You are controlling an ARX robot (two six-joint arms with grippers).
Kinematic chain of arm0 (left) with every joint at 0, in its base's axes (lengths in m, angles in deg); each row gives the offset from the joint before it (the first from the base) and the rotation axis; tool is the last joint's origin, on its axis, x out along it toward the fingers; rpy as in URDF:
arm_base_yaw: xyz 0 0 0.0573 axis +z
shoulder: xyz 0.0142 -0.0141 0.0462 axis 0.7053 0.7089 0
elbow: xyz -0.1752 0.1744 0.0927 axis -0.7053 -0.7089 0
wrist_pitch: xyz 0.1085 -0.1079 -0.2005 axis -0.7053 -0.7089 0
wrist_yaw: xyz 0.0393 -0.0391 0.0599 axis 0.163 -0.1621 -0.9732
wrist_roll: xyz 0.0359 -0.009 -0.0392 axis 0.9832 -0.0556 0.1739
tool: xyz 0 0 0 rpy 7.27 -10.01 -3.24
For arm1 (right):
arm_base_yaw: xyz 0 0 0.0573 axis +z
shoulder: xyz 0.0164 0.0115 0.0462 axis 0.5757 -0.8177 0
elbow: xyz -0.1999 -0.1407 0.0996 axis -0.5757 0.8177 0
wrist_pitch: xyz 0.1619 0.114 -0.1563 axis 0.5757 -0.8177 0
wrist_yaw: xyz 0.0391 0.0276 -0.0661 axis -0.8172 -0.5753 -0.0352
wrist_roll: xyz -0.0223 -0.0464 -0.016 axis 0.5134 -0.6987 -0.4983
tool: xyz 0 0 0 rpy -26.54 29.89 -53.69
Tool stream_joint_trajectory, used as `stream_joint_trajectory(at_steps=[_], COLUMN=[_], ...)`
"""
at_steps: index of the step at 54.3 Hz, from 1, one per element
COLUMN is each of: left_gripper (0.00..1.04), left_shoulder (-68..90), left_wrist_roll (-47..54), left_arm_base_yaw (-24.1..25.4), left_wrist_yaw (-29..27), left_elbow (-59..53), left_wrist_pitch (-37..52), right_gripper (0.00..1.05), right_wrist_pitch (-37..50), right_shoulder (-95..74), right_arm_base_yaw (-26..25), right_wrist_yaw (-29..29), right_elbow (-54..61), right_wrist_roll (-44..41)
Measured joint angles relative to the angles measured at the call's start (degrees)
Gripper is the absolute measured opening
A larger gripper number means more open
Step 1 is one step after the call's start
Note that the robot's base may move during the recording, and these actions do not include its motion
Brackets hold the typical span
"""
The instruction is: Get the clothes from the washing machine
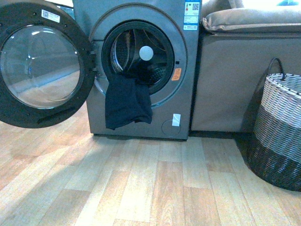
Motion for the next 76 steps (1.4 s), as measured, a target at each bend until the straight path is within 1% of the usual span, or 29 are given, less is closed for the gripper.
stream_joint_trajectory(at_steps=[76], left_gripper=[0.98], left_shoulder=[0.0], left_wrist_roll=[0.0], left_arm_base_yaw=[0.0], left_wrist_yaw=[-0.2], left_elbow=[0.0], left_wrist_pitch=[-0.1], right_gripper=[0.97], right_wrist_pitch=[0.0], right_shoulder=[0.0], right_arm_base_yaw=[0.0], right_wrist_yaw=[-0.2], right_elbow=[0.0], right_wrist_roll=[0.0])
